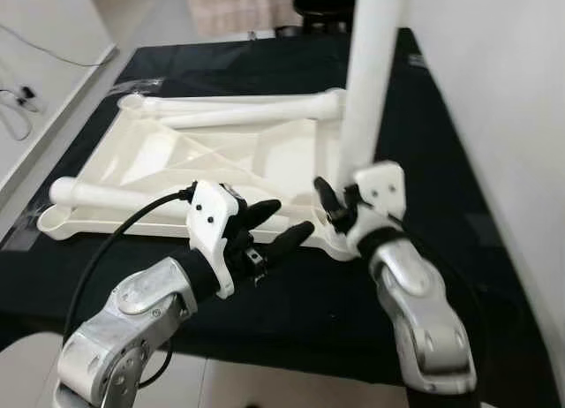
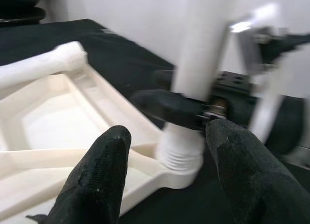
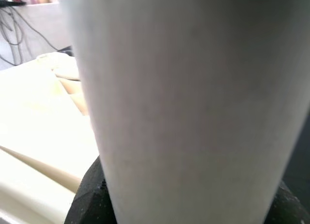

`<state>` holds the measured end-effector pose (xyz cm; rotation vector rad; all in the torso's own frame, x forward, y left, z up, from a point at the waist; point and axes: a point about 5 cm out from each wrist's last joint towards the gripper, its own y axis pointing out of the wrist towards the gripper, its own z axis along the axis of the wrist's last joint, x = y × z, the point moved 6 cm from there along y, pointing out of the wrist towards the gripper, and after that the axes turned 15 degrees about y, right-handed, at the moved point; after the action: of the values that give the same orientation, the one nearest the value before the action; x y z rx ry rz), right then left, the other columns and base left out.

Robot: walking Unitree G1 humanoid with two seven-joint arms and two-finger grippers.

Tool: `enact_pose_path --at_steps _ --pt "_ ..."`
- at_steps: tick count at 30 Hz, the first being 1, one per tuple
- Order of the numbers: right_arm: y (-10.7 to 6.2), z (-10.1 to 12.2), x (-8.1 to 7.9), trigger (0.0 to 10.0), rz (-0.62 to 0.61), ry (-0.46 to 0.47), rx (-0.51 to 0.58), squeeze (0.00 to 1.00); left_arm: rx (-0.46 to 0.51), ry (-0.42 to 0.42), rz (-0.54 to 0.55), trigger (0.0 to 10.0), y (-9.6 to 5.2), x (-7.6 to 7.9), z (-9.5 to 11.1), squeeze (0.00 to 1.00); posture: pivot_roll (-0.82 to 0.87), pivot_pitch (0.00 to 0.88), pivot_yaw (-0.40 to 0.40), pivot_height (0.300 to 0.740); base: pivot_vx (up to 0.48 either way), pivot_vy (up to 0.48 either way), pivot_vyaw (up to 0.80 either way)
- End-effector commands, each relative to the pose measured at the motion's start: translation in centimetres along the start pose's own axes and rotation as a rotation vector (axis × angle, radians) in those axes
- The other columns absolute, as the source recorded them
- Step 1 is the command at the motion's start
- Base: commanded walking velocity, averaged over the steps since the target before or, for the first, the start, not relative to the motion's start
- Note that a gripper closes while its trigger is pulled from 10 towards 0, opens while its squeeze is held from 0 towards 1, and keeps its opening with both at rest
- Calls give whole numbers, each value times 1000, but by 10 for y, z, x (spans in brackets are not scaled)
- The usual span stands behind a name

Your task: Building children table

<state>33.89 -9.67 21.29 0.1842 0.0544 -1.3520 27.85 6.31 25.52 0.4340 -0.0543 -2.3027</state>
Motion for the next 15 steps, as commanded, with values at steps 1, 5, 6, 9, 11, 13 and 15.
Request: enact_pose_path --at_steps 1,5,6,9,11,13,15 --pt "-12 -68 14 10000 -93 42 -285 0 -6 -4 -17 10000 0 2 0 0 -14 248 80 740 0 0 0" --pt "-8 -67 13 10000 -95 46 -269 0 21 1 -27 10000 7 -1 8 0 -14 244 86 740 0 0 0" --pt "-6 -66 12 10000 -90 47 -265 0 41 8 -33 10000 11 -4 13 0 -14 243 88 740 0 0 0" --pt "-4 -66 10 10000 -77 49 -263 0 75 18 -41 10000 18 -9 23 0 -14 239 88 740 0 0 0" --pt "-3 -66 7 10000 -67 50 -262 0 109 22 -48 10000 25 -14 32 0 -16 234 90 740 0 0 0" --pt "-3 -66 2 10000 -65 52 -260 0 156 15 -72 10000 35 -18 45 0 -19 232 92 740 0 0 0" --pt "-4 -66 -7 10000 -54 53 -263 0 256 -2 -165 10000 53 -18 74 0 -29 224 99 740 0 0 0"
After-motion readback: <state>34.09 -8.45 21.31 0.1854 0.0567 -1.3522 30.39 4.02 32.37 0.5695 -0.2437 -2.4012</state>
